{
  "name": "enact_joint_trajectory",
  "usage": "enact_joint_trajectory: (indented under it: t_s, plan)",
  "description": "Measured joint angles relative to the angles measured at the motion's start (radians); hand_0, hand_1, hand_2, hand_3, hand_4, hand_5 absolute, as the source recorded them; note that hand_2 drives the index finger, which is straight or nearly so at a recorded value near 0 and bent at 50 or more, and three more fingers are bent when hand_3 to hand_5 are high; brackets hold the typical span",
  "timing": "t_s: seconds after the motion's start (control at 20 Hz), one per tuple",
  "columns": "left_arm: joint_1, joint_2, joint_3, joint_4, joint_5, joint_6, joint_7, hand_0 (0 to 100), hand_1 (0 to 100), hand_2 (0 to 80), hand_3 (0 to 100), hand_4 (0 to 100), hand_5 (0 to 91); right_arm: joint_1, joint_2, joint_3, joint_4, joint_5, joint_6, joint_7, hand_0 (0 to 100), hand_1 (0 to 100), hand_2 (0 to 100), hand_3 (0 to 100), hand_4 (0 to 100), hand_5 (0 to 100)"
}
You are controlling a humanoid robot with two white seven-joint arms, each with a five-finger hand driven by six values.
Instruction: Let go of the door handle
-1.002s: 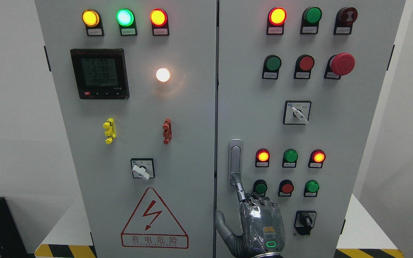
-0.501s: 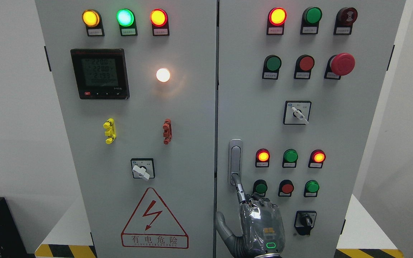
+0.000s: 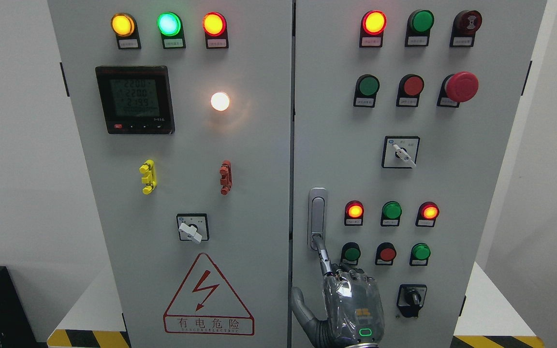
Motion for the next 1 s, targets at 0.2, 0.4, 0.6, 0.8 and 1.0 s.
enact_joint_trajectory:
  t_s: [0.2,0.4,0.6,0.8,1.0]
  plan:
    - [0.000,0.000,0.000,0.000,0.000,0.000,0.000,0,0,4.4,11,1,0.0,0.005,0.000,-0.001,-0.002,0.000,0.000,0.007,43,24,0,74,69,66]
    - [0.000,0.000,0.000,0.000,0.000,0.000,0.000,0,0,4.3,11,1,0.0,0.007,0.000,-0.001,-0.006,-0.001,0.000,0.012,43,24,0,74,69,66]
    - [0.000,0.000,0.000,0.000,0.000,0.000,0.000,0,0,4.3,10,1,0.0,0.009,-0.001,-0.001,-0.007,-0.002,0.000,0.013,43,24,0,74,69,66]
    - [0.000,0.000,0.000,0.000,0.000,0.000,0.000,0,0,4.3,10,0,0.0,0.010,-0.001,-0.002,-0.008,-0.003,0.000,0.014,43,24,0,74,69,66]
    - [0.000,0.000,0.000,0.000,0.000,-0.001,0.000,0,0,4.3,10,0,0.0,0.014,-0.001,-0.002,-0.008,-0.004,0.000,0.014,43,23,0,74,69,67]
